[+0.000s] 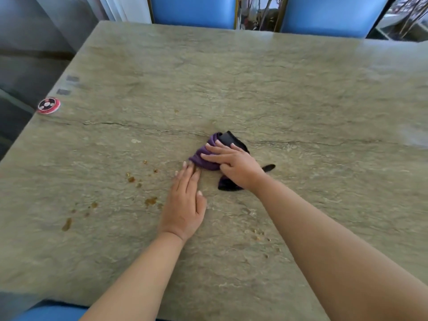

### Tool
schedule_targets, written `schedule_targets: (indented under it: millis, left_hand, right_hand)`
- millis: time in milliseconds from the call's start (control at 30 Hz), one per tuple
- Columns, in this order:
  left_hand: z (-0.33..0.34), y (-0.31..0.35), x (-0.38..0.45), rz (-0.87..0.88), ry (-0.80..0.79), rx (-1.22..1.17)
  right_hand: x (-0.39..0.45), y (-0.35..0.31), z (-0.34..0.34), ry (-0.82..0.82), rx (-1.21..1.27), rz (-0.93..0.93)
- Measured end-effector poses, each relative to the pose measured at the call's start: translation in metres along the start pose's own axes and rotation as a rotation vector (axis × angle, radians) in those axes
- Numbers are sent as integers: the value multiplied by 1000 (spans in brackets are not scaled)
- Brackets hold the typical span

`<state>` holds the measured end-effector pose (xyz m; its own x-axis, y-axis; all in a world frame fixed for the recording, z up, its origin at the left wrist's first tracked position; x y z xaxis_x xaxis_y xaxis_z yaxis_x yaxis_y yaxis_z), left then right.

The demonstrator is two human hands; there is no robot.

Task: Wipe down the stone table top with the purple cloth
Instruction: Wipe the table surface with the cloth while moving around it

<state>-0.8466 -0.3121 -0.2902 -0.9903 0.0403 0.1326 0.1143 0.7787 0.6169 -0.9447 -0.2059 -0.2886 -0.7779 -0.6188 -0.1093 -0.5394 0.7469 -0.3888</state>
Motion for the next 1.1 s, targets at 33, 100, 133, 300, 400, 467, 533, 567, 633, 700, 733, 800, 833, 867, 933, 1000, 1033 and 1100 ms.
schedule_targets:
  millis: [33, 100, 133, 300, 400, 467, 533, 567, 633, 700, 733, 800, 833, 867, 933, 1000, 1033, 1100]
  left_hand:
    - [1, -1, 0, 0, -10, 9]
    - [4, -2, 0, -4, -26, 21]
    - [5, -3, 0, -7, -28, 21]
    - [5, -4, 1, -4, -13, 18]
    - [2, 0, 0, 17, 13, -45]
    - [1, 0, -1, 27, 31, -122]
    - [-3, -1, -1, 24, 59, -224]
    - [-5, -3, -1, 15, 77, -291]
    - [-11, -7, 0, -15, 95, -428]
    - [-17, -11, 0, -55, 61, -542]
    - [-21, -13, 1, -70, 24, -572]
    - [-27, -17, 5, -60, -96, -577]
    - [-30, -20, 7, -37, -173, -555]
    - [-33, -22, 10, -5, -242, -524]
    - [-43, -23, 11, 88, -329, -459]
    - [-53, -18, 13, 193, -342, -399]
    - [-55, -13, 15, 240, -347, -376]
    - [-50, 1, 22, 341, -356, -337]
  right_hand:
    - [-6, 16, -6, 15, 33, 44]
    - [-10, 50, -17, 73, -14, 194]
    - [-7, 63, -22, 94, -57, 286]
    - [11, 59, -22, 101, -128, 512]
    - [4, 32, -12, 81, -69, 428]
    - [-9, 13, -5, 70, 12, 387]
    - [-23, 1, 7, 53, 162, 413]
    - [-30, -2, 15, 47, 296, 459]
    - [-42, -14, 25, 88, 632, 541]
    - [-52, -27, 25, 175, 884, 606]
    - [-58, -32, 23, 222, 962, 651]
    - [-70, -40, 17, 355, 1053, 743]
    - [-76, -44, 15, 441, 1064, 792]
    - [-85, -48, 12, 528, 1029, 848]
    - [-108, -65, 11, 649, 780, 1010]
    - [-128, -86, 16, 707, 457, 1152]
    - [-134, -93, 20, 713, 320, 1181]
    - [-135, -104, 33, 669, 120, 1142]
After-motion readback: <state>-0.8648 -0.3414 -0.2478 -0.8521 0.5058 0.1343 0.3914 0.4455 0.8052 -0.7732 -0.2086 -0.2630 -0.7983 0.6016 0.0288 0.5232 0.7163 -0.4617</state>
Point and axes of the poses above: each hand's wrist, its own x-axis towards the middle knuckle, its own z-axis out of the palm, y = z × x, the point moved 8 cm from there along x, towards the middle knuckle, and after that the axes turned 15 degrees about -x, right-handed, at the moved point
